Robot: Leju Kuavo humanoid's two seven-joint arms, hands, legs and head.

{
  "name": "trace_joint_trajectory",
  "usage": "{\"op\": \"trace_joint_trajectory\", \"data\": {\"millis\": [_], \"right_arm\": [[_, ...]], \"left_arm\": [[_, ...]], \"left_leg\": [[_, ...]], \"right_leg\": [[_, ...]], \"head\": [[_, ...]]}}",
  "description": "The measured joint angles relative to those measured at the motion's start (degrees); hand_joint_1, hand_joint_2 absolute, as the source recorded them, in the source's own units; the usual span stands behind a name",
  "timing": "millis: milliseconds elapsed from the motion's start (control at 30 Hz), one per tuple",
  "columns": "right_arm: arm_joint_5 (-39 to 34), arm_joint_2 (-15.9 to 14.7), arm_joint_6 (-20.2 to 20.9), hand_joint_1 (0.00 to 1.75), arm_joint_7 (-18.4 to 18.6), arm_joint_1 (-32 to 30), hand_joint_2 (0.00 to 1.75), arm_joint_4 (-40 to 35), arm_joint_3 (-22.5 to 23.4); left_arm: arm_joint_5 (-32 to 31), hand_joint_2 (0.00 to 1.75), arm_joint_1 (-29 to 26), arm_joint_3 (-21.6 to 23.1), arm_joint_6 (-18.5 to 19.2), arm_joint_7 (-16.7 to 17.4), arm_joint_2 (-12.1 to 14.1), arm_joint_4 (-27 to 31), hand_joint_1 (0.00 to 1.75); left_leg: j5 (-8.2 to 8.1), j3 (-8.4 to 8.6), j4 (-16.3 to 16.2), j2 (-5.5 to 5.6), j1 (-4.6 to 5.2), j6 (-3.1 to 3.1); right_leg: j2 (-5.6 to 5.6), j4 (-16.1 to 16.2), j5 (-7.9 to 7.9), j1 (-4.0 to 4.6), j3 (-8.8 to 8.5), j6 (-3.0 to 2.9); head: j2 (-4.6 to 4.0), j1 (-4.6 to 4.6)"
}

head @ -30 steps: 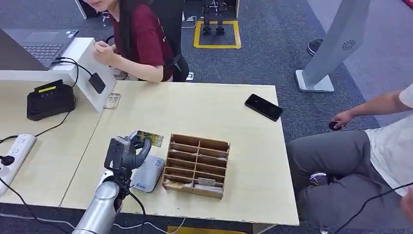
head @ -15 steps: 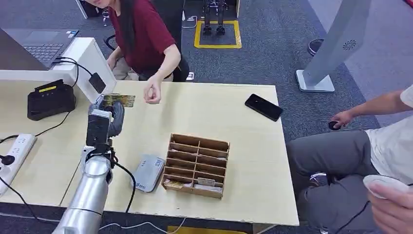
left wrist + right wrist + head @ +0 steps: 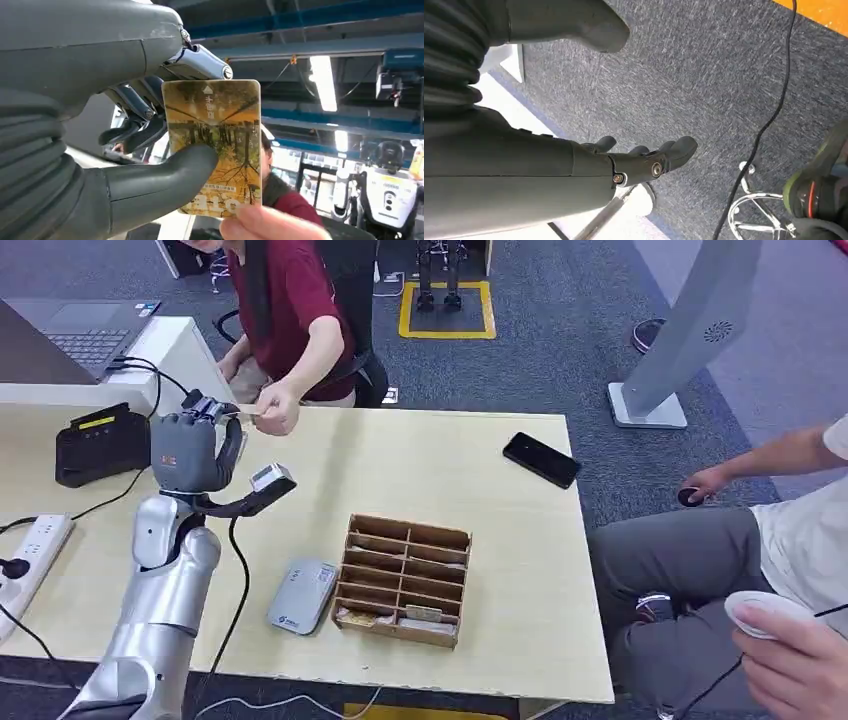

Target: Pass the card to the sensor for recognition and then transmit it.

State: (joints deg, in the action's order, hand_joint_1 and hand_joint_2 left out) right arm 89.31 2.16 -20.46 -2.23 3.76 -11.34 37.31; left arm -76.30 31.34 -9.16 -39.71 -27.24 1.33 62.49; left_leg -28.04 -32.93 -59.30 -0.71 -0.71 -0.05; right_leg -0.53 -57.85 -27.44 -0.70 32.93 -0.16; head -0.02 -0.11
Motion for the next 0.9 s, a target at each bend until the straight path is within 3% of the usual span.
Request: {"op": "trace_joint_trajectory", "data": {"millis": [33,200,600,667,733,833,900], "right_arm": [[0.0,0.0,0.07,0.0,0.18,0.0,1.75,0.0,-0.07],[0.0,0.02,0.22,0.0,0.64,-0.03,1.75,0.0,-0.72],[0.0,0.02,0.15,0.0,0.39,-0.07,1.75,0.0,-0.87],[-0.09,0.02,0.04,0.0,0.37,-0.06,1.75,0.0,-0.87],[-0.24,0.0,0.07,0.0,0.42,-0.09,1.75,0.0,-0.81],[-0.7,0.0,0.07,0.0,0.87,-0.35,1.75,0.0,-0.53],[-1.05,0.0,0.13,0.0,1.36,-0.6,1.75,0.0,0.05]], "left_arm": [[-0.35,1.75,0.17,-0.74,0.0,-0.63,-0.02,-0.11,0.0],[3.46,1.75,0.94,-3.76,0.0,-5.29,-0.79,-1.57,0.0],[12.53,1.75,4.1,-2.97,0.46,-2.07,0.52,-10.86,0.0],[16.2,1.75,3.84,-1.6,4.22,-3.05,1.2,-11.26,0.0],[21.17,1.75,2.4,0.64,11.95,-4.72,2.23,-10.36,0.0],[26.11,1.75,-3.75,6.55,21.69,-5.29,4.9,-3.45,0.0],[28.84,1.75,-7.75,9.82,24.81,-5.46,6.45,1.21,0.0]], "left_leg": [[0.0,0.0,0.0,-0.02,0.0,0.0],[0.0,-0.02,0.0,-0.04,0.0,0.0],[0.0,-0.02,0.0,-0.05,0.0,-0.01],[0.0,-0.02,0.0,-0.05,0.0,0.0],[0.0,-0.03,0.02,-0.06,0.01,0.0],[-0.04,-0.02,0.04,-0.2,0.01,-0.02],[-0.05,-0.08,0.04,-0.2,0.0,-0.01]], "right_leg": [[0.02,0.0,0.0,0.0,0.01,0.0],[0.03,0.0,0.0,0.0,0.06,0.0],[0.05,-0.01,0.01,0.0,0.06,0.0],[0.05,-0.01,0.0,0.0,0.06,0.0],[0.05,-0.02,0.0,-0.01,0.05,0.0],[0.18,-0.01,-0.01,-0.01,0.11,-0.01],[0.18,0.0,-0.04,0.0,0.17,-0.01]], "head": [[0.02,0.02],[0.0,0.0],[0.02,0.0],[0.0,0.0],[0.02,0.02],[0.02,-0.02],[0.02,0.0]]}}
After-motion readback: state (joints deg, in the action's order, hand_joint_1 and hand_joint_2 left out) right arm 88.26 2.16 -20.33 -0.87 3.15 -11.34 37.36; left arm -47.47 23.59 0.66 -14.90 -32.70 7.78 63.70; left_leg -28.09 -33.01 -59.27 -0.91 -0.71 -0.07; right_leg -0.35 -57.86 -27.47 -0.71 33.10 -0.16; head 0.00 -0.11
